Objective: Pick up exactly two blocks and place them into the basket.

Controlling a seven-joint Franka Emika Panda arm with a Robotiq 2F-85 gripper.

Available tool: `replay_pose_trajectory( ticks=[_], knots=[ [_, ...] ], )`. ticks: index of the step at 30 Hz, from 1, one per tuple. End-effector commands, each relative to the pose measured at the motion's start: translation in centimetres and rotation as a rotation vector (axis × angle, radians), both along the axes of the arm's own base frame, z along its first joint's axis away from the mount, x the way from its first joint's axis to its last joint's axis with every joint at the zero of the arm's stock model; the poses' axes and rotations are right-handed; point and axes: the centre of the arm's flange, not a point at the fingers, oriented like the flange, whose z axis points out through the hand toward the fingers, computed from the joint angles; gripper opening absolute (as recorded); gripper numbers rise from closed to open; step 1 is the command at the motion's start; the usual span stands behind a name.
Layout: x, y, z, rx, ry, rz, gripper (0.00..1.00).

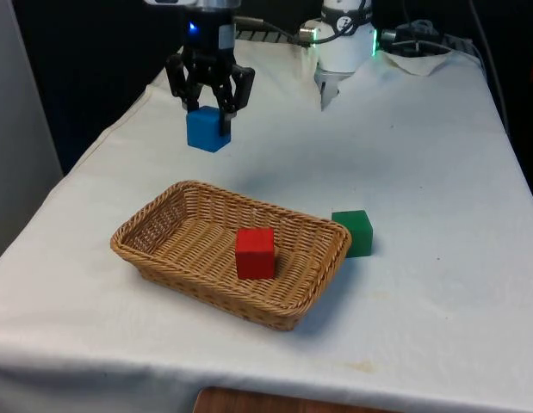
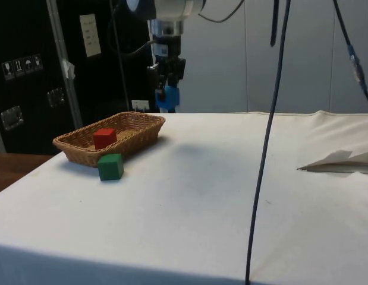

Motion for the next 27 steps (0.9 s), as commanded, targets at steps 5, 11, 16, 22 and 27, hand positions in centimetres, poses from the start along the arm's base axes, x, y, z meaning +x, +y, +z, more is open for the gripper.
replay_pose_trajectory(
  ticks=[5,11,16,22,27],
  knots=[
    [1.7,-0.1,-0.1,-0.005,0.009,0.019,0.0],
    [3.5,0.2,-0.5,-0.016,0.008,0.041,0.0],
    [4.6,0.5,-1.1,-0.023,0.008,0.052,0.0],
    [6.0,1.1,-2.0,-0.039,0.004,0.068,0.0],
    [7.3,1.8,-3.0,-0.051,-0.009,0.08,0.0]
  ],
)
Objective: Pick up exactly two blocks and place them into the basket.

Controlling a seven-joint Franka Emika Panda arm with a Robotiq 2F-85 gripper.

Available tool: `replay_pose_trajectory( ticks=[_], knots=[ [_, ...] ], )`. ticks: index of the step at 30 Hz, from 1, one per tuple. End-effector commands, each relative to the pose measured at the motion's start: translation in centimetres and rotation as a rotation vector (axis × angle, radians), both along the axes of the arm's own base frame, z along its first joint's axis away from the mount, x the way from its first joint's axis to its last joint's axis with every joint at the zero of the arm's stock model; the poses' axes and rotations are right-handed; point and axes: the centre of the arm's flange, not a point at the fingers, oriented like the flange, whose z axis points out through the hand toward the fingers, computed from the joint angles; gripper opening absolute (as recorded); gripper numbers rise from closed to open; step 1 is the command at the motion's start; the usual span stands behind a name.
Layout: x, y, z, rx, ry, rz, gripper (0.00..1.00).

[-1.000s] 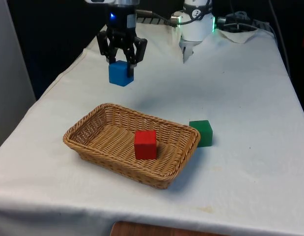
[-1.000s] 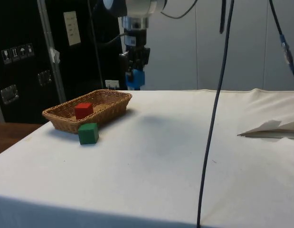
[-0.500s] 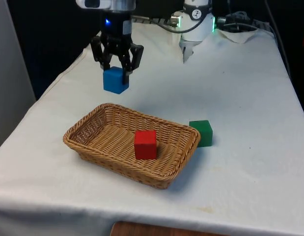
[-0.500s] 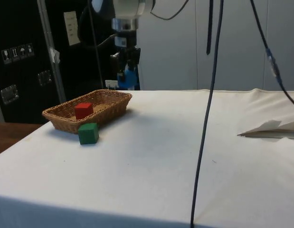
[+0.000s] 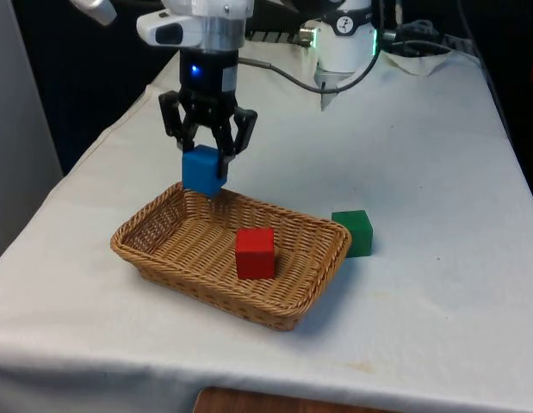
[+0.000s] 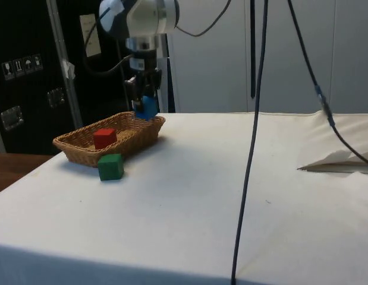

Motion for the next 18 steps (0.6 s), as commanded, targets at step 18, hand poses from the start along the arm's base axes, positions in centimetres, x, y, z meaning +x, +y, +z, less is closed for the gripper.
replay_pose_trajectory(
  ticks=[18],
  knots=[
    [4.1,1.1,-3.6,0.002,-0.069,0.01,0.0]
  ],
)
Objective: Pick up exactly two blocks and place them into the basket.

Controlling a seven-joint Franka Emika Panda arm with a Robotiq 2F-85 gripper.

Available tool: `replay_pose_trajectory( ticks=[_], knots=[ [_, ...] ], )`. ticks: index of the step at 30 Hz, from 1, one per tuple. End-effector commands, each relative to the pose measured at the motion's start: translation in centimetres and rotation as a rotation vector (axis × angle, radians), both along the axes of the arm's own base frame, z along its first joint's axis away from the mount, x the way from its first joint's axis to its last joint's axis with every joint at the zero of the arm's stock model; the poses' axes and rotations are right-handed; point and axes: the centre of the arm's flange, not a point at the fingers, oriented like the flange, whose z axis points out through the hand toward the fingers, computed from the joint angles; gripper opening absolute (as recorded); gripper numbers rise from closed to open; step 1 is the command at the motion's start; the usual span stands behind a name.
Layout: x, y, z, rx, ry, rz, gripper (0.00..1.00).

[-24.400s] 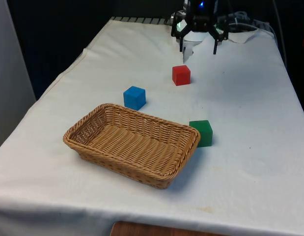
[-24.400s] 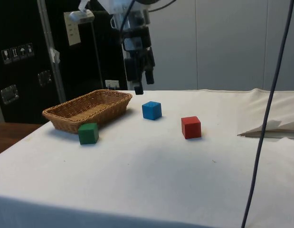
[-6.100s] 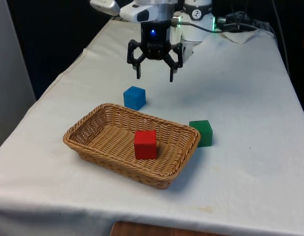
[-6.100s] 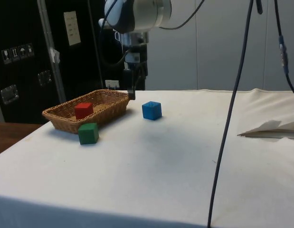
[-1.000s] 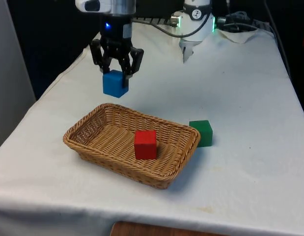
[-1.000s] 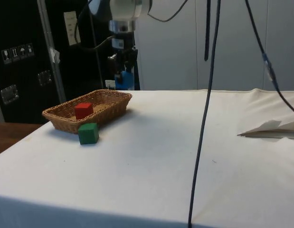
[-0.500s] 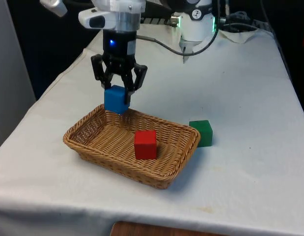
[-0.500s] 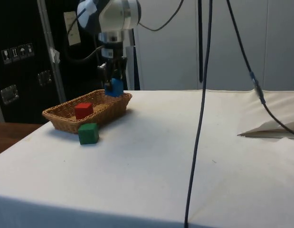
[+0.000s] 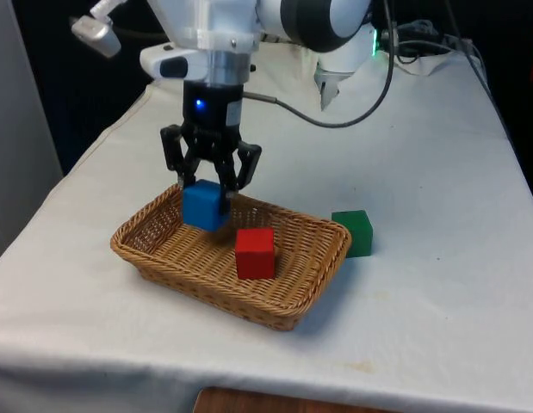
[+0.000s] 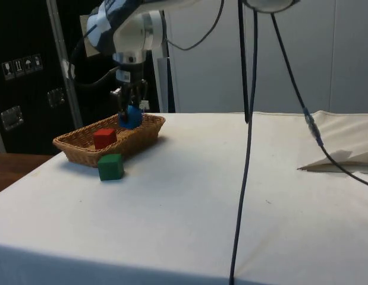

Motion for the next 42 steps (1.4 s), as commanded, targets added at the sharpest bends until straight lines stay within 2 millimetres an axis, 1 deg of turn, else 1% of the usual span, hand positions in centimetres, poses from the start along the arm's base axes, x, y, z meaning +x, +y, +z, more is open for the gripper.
replay_pose_trajectory(
  ticks=[1,4,6,9,12,13,14,15,18,19,20,22,24,29,31,32,36,37,38,42],
  knots=[
    [0.1,0.0,-0.4,0.001,-0.001,-0.002,0.0],
    [0.3,-0.1,-1.9,0.014,-0.009,0.001,0.0],
    [0.2,0.0,-2.5,0.019,-0.008,-0.001,0.0],
    [0.0,-0.1,-2.7,0.013,-0.003,-0.005,0.0],
    [0.2,-0.1,-2.3,0.014,-0.007,-0.002,0.0],
    [0.1,-0.1,-2.2,0.013,-0.007,-0.003,0.06],
    [0.2,0.0,-2.2,0.012,-0.008,-0.003,0.15],
    [0.1,-0.1,-2.1,0.012,-0.007,-0.003,0.34],
    [0.1,-0.1,-2.1,0.009,-0.006,-0.003,0.64],
    [0.2,-0.1,-2.0,0.007,-0.011,-0.003,0.79],
    [0.1,-0.1,-2.0,0.009,-0.006,-0.005,0.79],
    [0.1,-0.1,-2.0,0.008,-0.007,-0.004,0.97],
    [0.1,-0.1,-2.0,0.008,-0.007,-0.004,1.0],
    [0.1,-0.1,-2.0,0.007,-0.011,-0.004,1.0],
    [0.0,0.1,-0.8,0.007,-0.01,-0.004,1.0],
    [0.0,0.1,-0.8,0.007,-0.01,-0.004,1.0],
    [-0.5,0.8,0.9,0.008,-0.013,-0.001,1.0],
    [-0.2,0.6,0.6,0.01,-0.014,0.001,1.0],
    [-0.6,1.1,1.3,0.009,-0.013,0.0,1.0],
    [-1.4,2.0,2.9,0.011,-0.012,0.002,1.0]
  ],
)
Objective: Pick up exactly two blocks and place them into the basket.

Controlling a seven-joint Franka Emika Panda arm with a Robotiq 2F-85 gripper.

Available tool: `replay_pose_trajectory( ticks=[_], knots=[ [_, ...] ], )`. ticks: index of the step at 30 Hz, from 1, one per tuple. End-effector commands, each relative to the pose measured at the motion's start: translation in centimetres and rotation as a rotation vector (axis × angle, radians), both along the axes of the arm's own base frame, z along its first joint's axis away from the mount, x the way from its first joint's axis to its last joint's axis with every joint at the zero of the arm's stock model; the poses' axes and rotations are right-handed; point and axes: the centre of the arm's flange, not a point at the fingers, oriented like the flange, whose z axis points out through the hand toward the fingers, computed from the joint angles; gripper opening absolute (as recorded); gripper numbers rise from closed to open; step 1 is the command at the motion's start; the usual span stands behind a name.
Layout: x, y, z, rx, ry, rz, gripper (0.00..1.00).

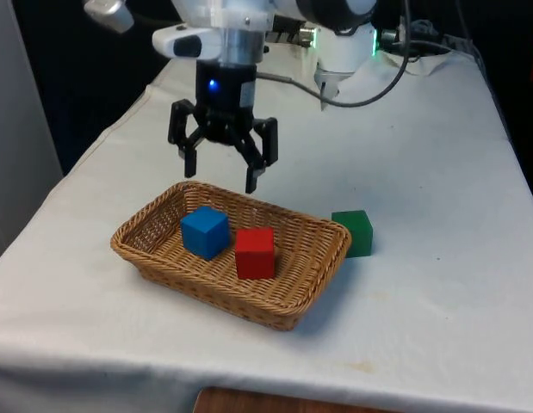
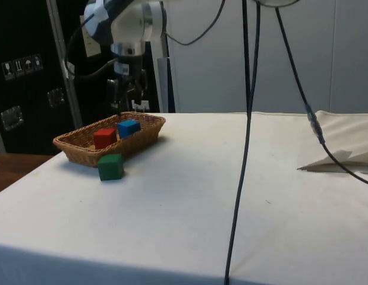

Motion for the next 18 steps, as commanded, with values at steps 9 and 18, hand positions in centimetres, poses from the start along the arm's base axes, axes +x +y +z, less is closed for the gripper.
replay_pose_trajectory(
  ticks=[9,18],
  knots=[
    [-1.3,2.4,2.3,0.0,0.016,0.01,1.0],
    [-1.4,4.8,3.4,-0.001,0.027,0.033,1.0]
  ],
)
